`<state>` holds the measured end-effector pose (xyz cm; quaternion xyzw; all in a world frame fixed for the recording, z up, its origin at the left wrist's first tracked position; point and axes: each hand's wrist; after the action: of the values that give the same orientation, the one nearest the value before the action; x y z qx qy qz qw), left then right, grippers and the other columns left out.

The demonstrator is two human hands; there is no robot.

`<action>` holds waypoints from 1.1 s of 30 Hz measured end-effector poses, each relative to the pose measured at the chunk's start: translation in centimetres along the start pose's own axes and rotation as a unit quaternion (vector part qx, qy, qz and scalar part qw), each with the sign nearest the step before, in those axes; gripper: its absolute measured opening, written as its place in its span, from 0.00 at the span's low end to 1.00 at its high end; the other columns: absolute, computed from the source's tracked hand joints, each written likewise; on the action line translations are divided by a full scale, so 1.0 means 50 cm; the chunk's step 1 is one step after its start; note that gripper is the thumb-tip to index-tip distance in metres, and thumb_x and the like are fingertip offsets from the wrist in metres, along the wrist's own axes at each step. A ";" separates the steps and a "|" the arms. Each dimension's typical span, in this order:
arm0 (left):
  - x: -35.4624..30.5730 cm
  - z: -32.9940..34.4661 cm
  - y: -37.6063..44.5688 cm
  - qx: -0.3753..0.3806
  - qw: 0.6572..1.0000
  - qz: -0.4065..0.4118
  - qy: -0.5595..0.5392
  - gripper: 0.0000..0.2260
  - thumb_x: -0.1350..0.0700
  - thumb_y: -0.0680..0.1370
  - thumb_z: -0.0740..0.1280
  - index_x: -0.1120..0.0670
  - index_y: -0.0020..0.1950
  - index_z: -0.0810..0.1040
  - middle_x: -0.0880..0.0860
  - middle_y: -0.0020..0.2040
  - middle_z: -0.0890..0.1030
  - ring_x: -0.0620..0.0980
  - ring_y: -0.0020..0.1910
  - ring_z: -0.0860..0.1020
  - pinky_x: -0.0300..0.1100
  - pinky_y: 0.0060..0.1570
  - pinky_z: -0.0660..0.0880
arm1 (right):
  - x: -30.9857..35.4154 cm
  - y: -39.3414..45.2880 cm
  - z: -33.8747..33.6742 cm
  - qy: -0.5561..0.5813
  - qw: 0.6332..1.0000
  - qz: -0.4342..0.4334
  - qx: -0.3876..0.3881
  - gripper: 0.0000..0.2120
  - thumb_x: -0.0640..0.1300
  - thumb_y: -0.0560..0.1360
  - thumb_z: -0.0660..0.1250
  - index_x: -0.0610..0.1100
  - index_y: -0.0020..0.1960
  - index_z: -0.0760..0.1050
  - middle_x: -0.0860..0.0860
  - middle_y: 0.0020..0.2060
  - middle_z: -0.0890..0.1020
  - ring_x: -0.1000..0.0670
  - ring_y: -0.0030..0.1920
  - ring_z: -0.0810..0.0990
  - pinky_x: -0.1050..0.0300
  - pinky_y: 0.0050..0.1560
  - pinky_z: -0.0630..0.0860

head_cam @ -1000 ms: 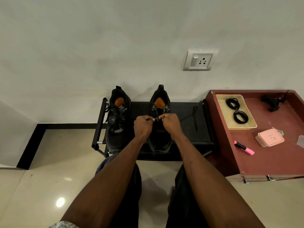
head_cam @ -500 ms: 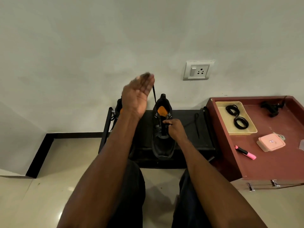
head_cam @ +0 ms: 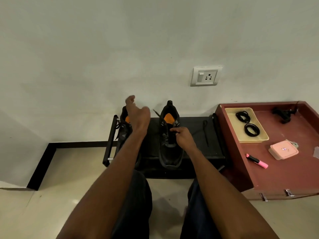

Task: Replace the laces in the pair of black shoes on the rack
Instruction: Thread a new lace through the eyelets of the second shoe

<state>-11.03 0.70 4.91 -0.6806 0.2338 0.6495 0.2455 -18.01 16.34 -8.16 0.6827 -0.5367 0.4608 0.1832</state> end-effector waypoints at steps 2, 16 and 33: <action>0.076 0.001 -0.011 0.090 0.984 0.029 0.149 0.29 0.72 0.76 0.60 0.54 0.75 0.65 0.50 0.69 0.70 0.47 0.55 0.78 0.28 0.46 0.76 | -0.004 0.001 0.002 0.013 1.000 -0.006 -0.001 0.26 0.27 0.75 0.52 0.41 0.64 0.80 0.42 0.61 0.79 0.46 0.51 0.81 0.60 0.44 0.80; 0.215 0.008 -0.008 0.225 0.922 -0.071 0.307 0.07 0.61 0.81 0.59 0.56 0.48 0.76 0.58 0.46 0.80 0.53 0.44 0.78 0.46 0.41 0.75 | 0.003 -0.004 0.005 -0.016 0.999 -0.028 -0.005 0.24 0.27 0.74 0.55 0.41 0.62 0.82 0.43 0.57 0.78 0.52 0.38 0.75 0.73 0.29 0.68; -0.106 0.045 0.018 0.076 0.987 0.143 0.024 0.08 0.64 0.79 0.66 0.58 0.58 0.75 0.49 0.27 0.66 0.42 0.23 0.64 0.34 0.32 0.68 | 0.005 -0.043 0.012 -0.154 0.986 -0.023 0.064 0.56 0.52 0.65 0.82 0.55 0.82 0.48 0.43 0.76 0.57 0.39 0.76 0.58 0.41 0.74 0.65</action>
<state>-13.57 1.44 10.08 -0.6347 0.3831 0.6419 0.1959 -15.79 16.49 -7.72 0.7682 -0.5121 0.3787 0.0652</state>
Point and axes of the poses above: each hand's wrist, its own y-axis towards the middle knuckle, its own z-axis out of the palm, x = y × z
